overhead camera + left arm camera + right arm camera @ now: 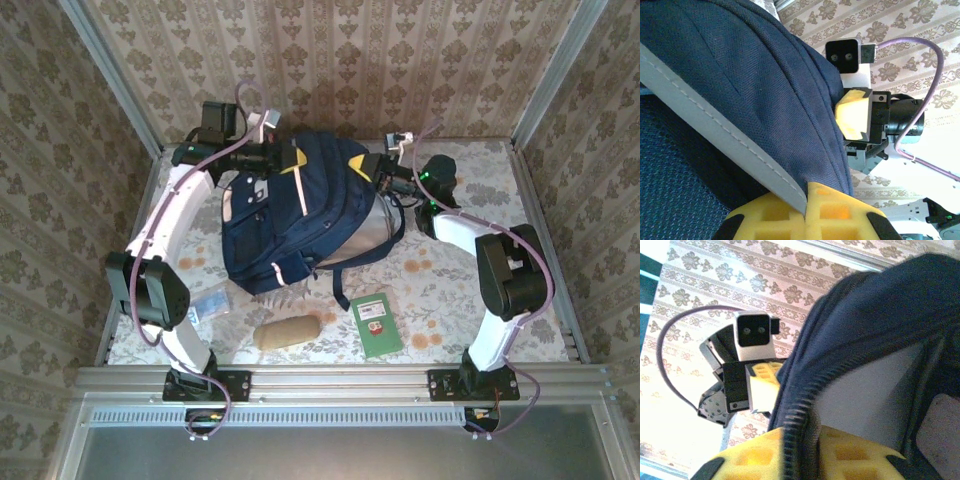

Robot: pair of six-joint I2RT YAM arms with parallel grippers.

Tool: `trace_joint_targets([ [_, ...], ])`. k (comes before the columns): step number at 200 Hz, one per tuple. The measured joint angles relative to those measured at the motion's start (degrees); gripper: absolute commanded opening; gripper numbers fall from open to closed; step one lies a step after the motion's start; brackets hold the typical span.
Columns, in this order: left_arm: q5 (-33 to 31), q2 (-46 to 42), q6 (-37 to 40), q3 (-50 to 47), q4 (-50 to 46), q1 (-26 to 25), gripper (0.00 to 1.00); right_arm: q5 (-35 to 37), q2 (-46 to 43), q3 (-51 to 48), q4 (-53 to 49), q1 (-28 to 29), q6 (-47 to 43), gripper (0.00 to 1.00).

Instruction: Pack books, pencil case, and school supplies into a backpack

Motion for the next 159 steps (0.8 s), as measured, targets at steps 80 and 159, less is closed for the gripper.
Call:
trace_joint_targets([
  [80, -3.39, 4.48, 3.63, 8.09, -6.16, 1.60, 0.00, 8.07, -10.51, -0.37, -27.58, -1.31, -13.94, 0.62],
  [159, -13.55, 14.45, 8.79, 17.70, -11.91, -6.43, 0.00, 51.36, -39.32, -5.09, -81.15, 2.27, -47.87, 0.62],
])
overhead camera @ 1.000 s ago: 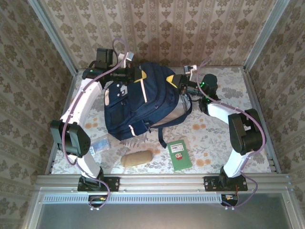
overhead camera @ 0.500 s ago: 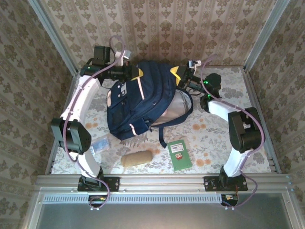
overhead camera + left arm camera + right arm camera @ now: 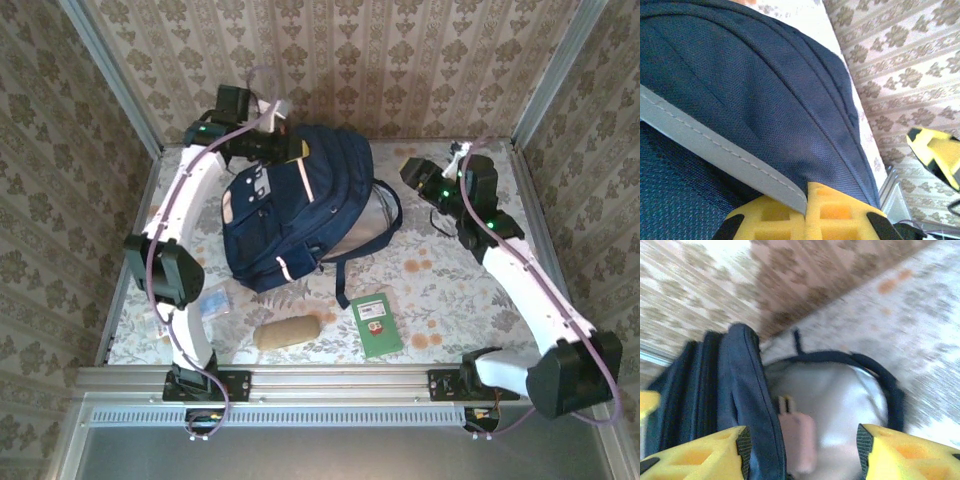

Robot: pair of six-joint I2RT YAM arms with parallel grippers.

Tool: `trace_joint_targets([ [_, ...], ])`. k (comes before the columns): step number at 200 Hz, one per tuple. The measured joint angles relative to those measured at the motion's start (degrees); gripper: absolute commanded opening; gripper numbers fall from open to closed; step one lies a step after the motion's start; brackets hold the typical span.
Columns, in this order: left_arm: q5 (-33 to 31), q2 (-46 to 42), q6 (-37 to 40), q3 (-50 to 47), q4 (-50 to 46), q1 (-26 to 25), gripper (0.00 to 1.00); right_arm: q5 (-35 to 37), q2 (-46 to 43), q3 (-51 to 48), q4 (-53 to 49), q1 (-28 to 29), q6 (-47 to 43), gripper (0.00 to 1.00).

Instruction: Pack books, pencil case, and school supplies into a backpack

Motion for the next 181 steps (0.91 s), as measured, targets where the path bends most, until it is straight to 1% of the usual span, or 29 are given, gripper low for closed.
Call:
trace_joint_targets([
  [16, -1.07, 3.58, -0.02, 0.85, 0.28, -2.51, 0.00, 2.05, -2.40, -2.38, -4.87, 1.51, -1.51, 0.64],
  [30, -1.77, 6.49, -0.28, 1.07, 0.87, -4.09, 0.06, 2.14, -4.22, -3.78, -7.93, 3.08, -3.69, 0.66],
  [39, -2.10, 7.76, -0.50, 1.03, 1.22, -4.85, 0.13, 1.99, -5.07, -4.13, -9.42, 4.37, -5.35, 0.67],
  [50, -2.32, 8.11, -1.25, 0.63, 1.92, -5.27, 0.31, 1.40, -5.92, -4.20, -10.95, 6.56, -7.74, 0.68],
  [55, -2.38, 8.00, -1.27, 0.35, 2.27, -5.25, 0.38, 0.76, -6.25, -4.20, -11.47, 7.61, -8.74, 0.69],
  [62, -2.36, 7.26, -1.86, -0.26, 3.45, -5.07, 0.42, -0.35, -6.84, -4.37, -11.72, 8.96, -10.16, 0.69],
  [75, -2.16, 4.57, -2.91, -2.93, 5.95, -4.28, 0.45, -2.95, -8.11, -5.22, -11.69, 11.15, -12.41, 0.69],
  [91, -1.84, -1.33, -4.26, -8.31, 9.11, -2.60, 0.48, -5.53, -8.79, -5.79, -12.17, 14.43, -14.88, 0.69],
  [99, -1.86, -5.64, -4.81, -11.87, 10.56, -1.49, 0.50, -6.19, -8.52, -5.79, -12.50, 16.48, -16.09, 0.71],
  [116, -2.56, -15.43, -5.88, -20.11, 13.53, 0.63, 0.56, -7.13, -6.38, -5.79, -13.18, 23.10, -19.58, 0.74],
  [122, -3.04, -19.54, -6.12, -23.26, 14.08, 1.16, 0.59, -7.43, -4.96, -5.77, -13.27, 25.94, -20.92, 0.76],
  [133, -4.48, -26.47, -6.51, -28.65, 14.97, 1.66, 0.61, -7.34, -2.14, -5.68, -13.35, 30.73, -22.80, 0.87],
  [136, -4.94, -28.61, -6.67, -30.38, 15.39, 1.75, 0.61, -7.19, -1.33, -5.68, -13.38, 32.13, -23.65, 0.89],
  [151, -6.23, -36.96, -7.39, -37.57, 16.28, 2.51, 0.62, -5.60, 2.89, -5.49, -12.90, 39.01, -27.15, 0.92],
  [160, -6.47, -41.72, -8.07, -42.18, 16.46, 3.69, 0.66, -5.20, 5.75, -5.33, -11.80, 42.38, -29.70, 0.93],
  [181, -7.23, -49.11, -9.14, -50.38, 15.72, 7.72, 0.69, -5.70, 10.97, -5.92, -5.70, 46.84, -38.38, 0.94],
])
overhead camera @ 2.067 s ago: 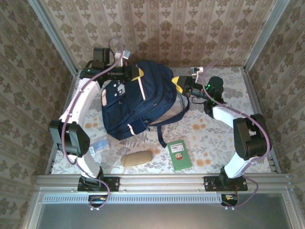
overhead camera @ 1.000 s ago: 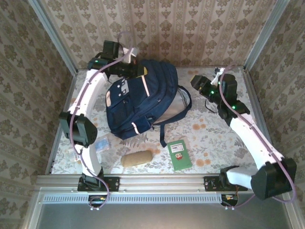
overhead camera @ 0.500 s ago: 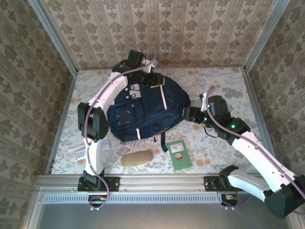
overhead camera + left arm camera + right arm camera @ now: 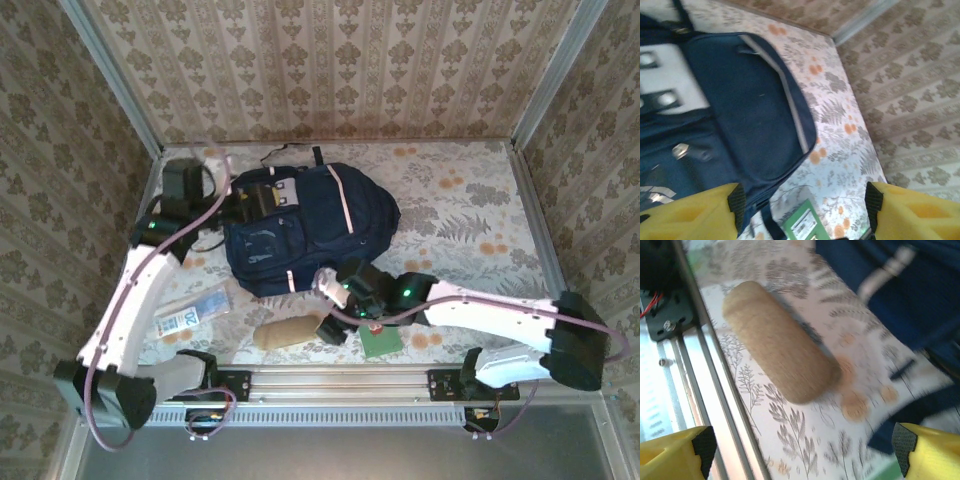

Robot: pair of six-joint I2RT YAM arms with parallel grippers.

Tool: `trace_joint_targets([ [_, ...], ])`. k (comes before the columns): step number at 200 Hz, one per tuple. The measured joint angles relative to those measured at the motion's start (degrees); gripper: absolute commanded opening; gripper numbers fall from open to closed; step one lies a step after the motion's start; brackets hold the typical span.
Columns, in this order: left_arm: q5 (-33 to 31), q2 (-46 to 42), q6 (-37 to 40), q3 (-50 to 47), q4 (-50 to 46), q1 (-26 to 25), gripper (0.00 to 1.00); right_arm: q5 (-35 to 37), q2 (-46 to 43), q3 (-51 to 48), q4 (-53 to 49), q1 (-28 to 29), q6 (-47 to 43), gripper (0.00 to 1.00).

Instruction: Pack books, pencil case, and school supplies into a backpack

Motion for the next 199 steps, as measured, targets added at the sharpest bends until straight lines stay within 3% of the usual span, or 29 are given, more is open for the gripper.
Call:
trace_joint_targets([
  [33, 0.02, -5.55, -0.26, -4.90, -1.33, 2.93, 0.69, -3.54, 6.14, -2.80, 10.95, 2.08, -12.70, 0.94],
  [57, 1.55, -8.39, -0.39, -5.64, -1.25, 3.23, 0.69, -4.92, 13.33, -0.61, 13.51, 1.68, -18.05, 0.94],
  [132, 4.92, -10.54, -0.66, -7.21, -1.07, 3.82, 0.69, -5.44, 26.32, 3.06, 17.49, 0.57, -21.97, 0.90],
  [199, 5.66, -10.38, -0.63, -7.21, -0.98, 4.15, 0.68, -5.62, 29.33, 3.56, 20.00, 0.00, -20.63, 0.55],
])
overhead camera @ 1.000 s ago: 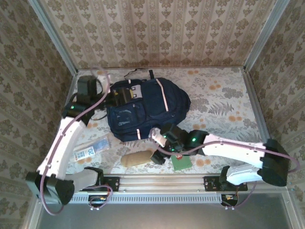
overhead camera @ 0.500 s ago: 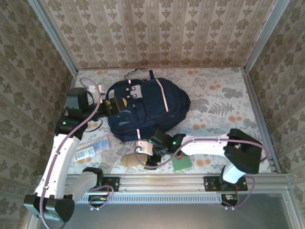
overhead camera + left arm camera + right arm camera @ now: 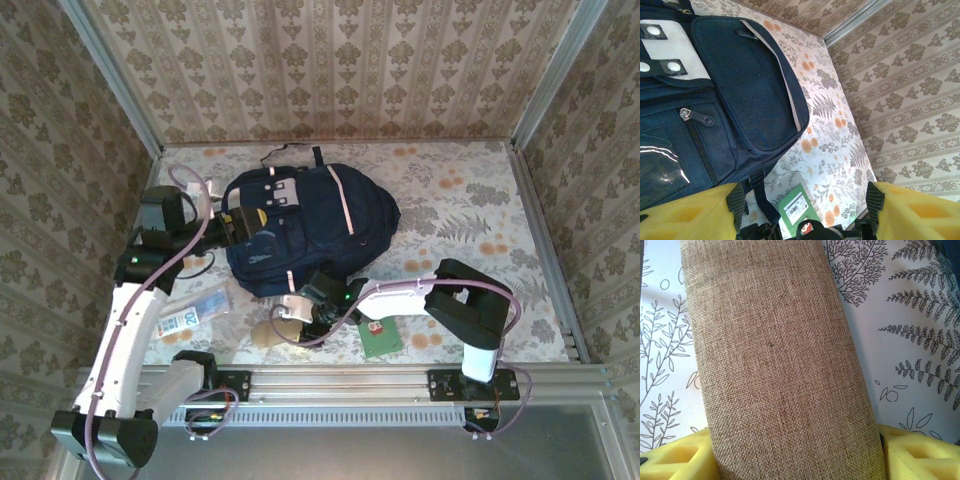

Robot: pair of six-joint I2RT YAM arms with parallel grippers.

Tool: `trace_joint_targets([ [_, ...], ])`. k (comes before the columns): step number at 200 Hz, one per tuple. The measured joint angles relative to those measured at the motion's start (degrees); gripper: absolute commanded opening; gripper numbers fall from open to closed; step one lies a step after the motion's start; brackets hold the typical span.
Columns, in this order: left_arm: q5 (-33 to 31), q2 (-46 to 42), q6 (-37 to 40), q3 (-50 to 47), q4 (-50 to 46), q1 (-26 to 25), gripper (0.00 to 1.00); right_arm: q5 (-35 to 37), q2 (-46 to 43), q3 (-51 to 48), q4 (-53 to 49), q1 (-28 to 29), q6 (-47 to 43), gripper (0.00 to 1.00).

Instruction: Pack books, pencil case, and school supplies into a backpack

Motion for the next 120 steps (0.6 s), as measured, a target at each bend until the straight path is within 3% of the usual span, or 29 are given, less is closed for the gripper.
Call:
trace_joint_targets([
  [34, -0.04, 1.86, -0.17, 0.02, 1.03, 0.00, 0.67, -0.35, -4.46, -4.24, 0.72, 0.00, 1.77, 0.50],
  [67, -0.96, 5.84, -0.39, 1.29, 1.27, -0.02, 0.67, -0.44, -16.09, -11.89, 5.07, -1.81, 8.09, 0.43],
  [96, -2.47, 12.09, -1.77, 4.96, 3.15, -1.09, 0.66, 2.01, -32.15, -18.21, 8.52, -10.71, 17.77, 0.38],
  [120, -5.29, 20.76, -2.89, 10.49, 5.07, -6.12, 0.66, 9.62, -46.66, -22.01, 9.07, -17.51, 25.59, 0.33],
])
